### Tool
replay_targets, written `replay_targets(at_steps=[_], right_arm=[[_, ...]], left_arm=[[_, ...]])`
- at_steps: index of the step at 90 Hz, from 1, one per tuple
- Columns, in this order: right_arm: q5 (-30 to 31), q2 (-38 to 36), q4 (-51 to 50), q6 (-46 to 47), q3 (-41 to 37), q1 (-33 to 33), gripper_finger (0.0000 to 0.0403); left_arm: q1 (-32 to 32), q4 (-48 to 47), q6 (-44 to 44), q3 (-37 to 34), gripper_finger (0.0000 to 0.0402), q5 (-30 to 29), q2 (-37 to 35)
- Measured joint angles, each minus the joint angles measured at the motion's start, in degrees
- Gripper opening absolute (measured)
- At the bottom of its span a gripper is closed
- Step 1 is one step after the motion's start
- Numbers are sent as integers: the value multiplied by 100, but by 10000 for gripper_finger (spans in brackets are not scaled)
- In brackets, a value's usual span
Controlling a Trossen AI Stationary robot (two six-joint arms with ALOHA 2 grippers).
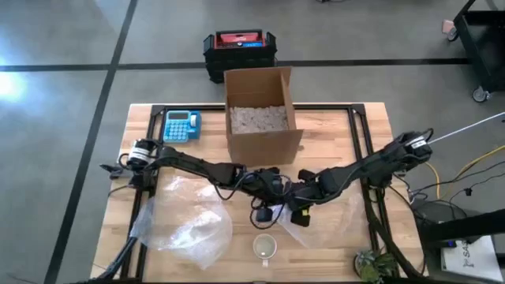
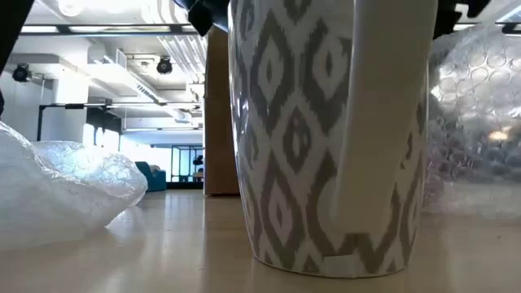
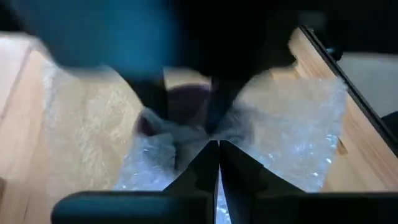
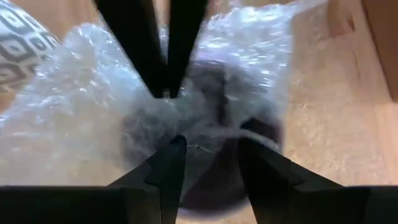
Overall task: Wrap mug
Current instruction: Wrap the purple mug using the right bubble wrap
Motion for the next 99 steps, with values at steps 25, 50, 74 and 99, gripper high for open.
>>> replay_targets(at_steps=[25,50,74,99], right_arm=[[-15,-6,13,-11,-13,-19,104],[-29,-14,-13,16,-33,-31,89],[-209,-16,-170,96,19,-37,73],[-398,-27,-733,69,354,-27,49]], left_arm=[[-30,148,65,11,0,1014,-113],[-10,573,225,-1,0,578,471],[15,636,63,-90,0,-515,514],[26,585,39,-87,0,-518,438]])
